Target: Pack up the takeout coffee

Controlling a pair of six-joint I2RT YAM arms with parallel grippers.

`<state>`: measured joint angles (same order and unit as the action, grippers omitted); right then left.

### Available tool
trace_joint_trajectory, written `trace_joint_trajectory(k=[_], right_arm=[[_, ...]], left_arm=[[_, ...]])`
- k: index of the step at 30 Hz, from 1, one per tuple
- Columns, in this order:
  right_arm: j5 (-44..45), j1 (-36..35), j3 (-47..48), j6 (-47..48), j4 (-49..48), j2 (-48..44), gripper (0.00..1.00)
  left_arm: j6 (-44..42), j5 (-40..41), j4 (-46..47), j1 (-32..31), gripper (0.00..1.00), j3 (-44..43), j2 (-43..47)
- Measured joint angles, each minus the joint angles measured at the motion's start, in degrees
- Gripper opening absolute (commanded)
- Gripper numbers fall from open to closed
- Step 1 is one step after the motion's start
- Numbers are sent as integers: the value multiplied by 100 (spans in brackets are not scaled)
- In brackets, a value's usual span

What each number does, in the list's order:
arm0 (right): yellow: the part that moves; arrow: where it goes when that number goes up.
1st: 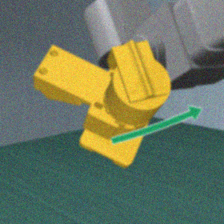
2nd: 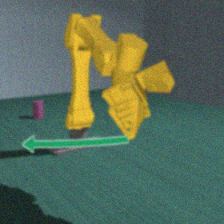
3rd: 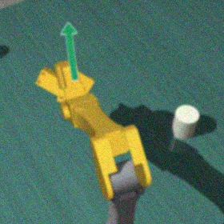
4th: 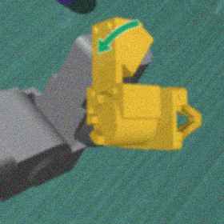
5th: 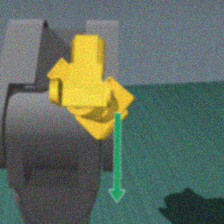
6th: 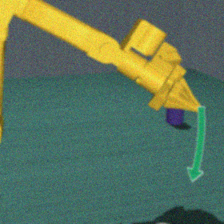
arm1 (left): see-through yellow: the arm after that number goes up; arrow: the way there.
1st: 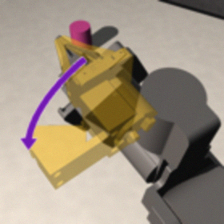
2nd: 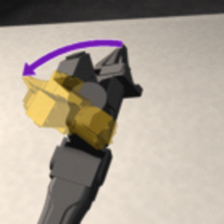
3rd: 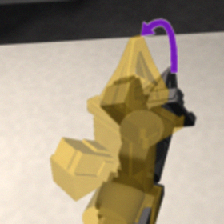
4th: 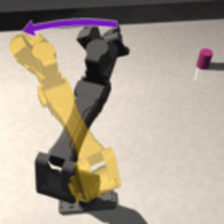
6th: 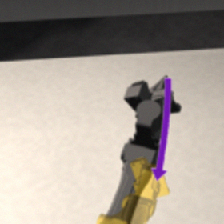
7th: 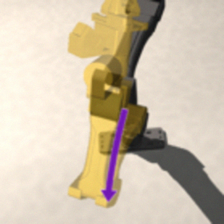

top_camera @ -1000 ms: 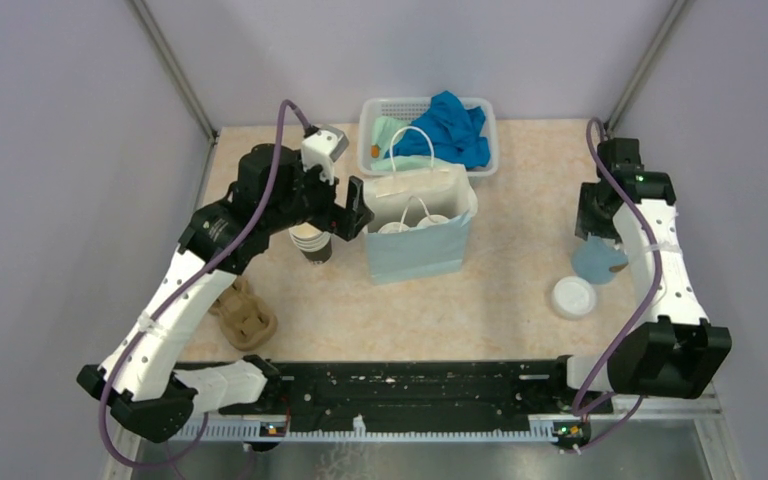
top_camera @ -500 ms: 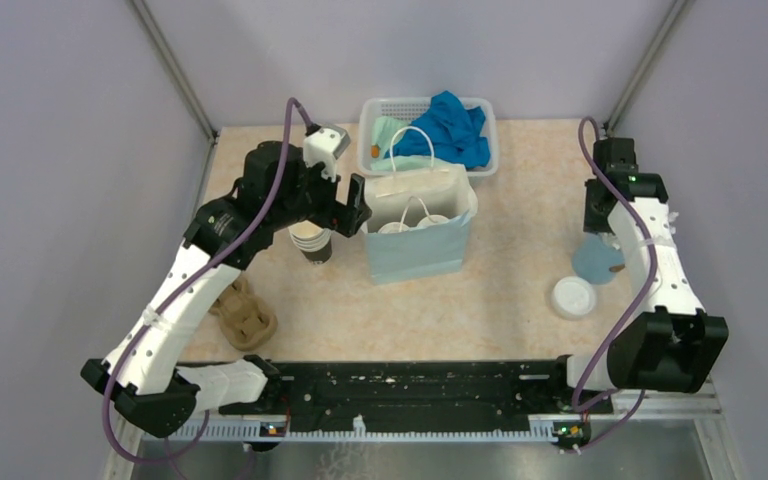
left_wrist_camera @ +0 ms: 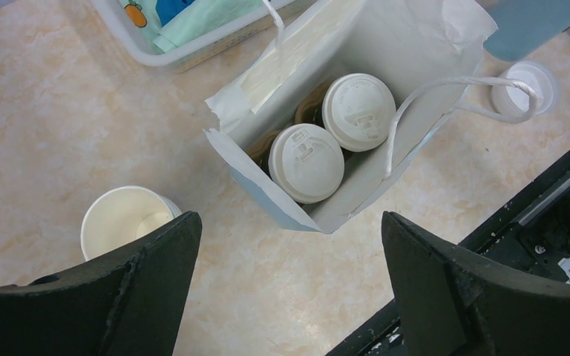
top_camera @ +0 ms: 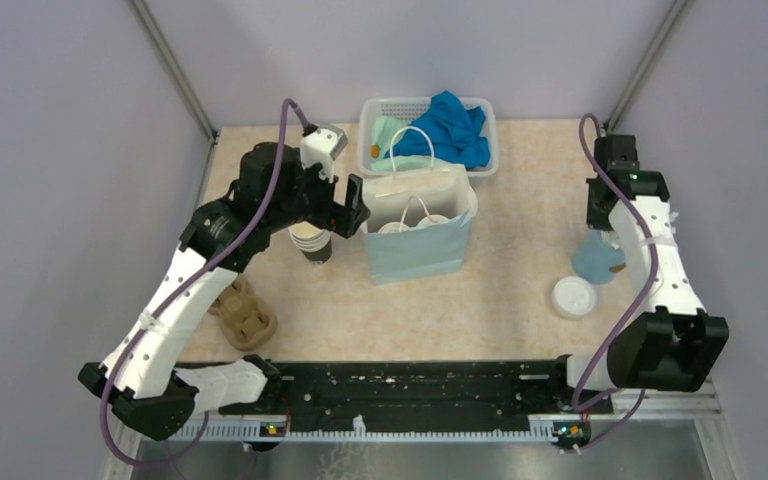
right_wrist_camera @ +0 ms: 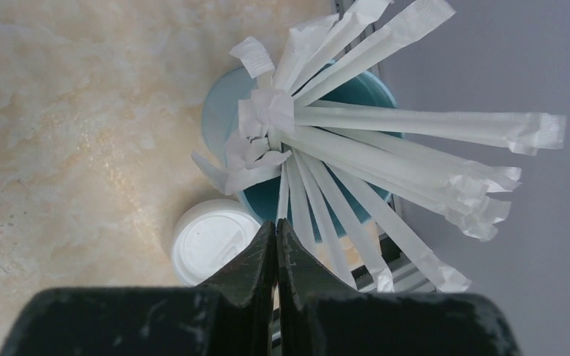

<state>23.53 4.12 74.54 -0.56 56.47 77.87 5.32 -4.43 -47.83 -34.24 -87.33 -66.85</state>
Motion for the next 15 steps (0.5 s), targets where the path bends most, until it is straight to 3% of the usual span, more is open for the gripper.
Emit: trace_joint_trajectory(k=[8,15], right_arm=[[24,-28,1071,-94,503,-57,0],[-92,-28,2820,-463,1478,-59,0]], left_arm=[[7,-79,9,-17,97,0,149],[9,-92,15,-127,97,0,221]])
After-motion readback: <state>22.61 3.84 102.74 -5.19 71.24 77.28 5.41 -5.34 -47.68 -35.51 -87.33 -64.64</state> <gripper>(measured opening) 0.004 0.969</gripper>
